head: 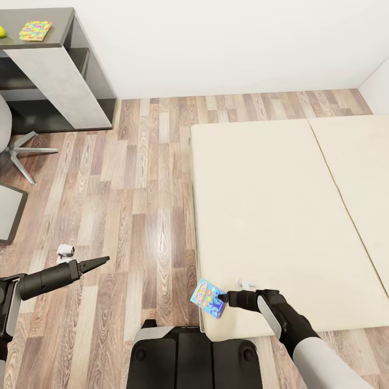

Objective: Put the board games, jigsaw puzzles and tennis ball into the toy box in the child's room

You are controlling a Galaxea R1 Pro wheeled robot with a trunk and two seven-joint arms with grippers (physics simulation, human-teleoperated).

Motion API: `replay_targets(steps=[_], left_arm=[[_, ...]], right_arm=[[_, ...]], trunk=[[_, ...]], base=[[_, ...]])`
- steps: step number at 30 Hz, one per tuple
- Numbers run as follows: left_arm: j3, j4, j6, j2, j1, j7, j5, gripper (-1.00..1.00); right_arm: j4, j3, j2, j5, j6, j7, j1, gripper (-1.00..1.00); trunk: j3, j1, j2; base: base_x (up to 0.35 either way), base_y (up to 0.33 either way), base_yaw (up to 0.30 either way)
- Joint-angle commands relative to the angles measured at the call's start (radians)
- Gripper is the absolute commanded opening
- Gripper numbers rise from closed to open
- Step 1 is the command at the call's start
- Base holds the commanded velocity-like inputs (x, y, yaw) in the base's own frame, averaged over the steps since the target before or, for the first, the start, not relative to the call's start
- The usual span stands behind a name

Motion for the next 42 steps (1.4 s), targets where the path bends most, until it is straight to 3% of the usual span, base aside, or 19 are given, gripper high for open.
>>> replay_targets(steps=[1, 15, 42], left_arm=[[0.001, 0.000, 0.011, 0.000, 0.000, -0.005, -0.002, 1.00], [0.001, 0.000, 0.011, 0.000, 0.000, -0.004, -0.004, 1.00], [0.001, 0.000, 0.011, 0.000, 0.000, -0.005, -0.003, 1.00]], right_arm=[[-0.001, 0.003, -0.001, -0.002, 0.003, 0.000, 0.000, 1.00], [-0.001, 0.005, 0.002, -0.003, -0.007, -0.004, -0.002, 1.00], [-0.001, 0.005, 0.005, 0.000, -0.007, -0.005, -0.002, 1.00]], trunk=[[-0.001, 0.001, -0.002], [0.001, 0.001, -0.002], [0.043, 0.001, -0.002]], base=[[0.000, 0.000, 0.000], [0.000, 0.000, 0.000], [0.000, 0.000, 0.000]])
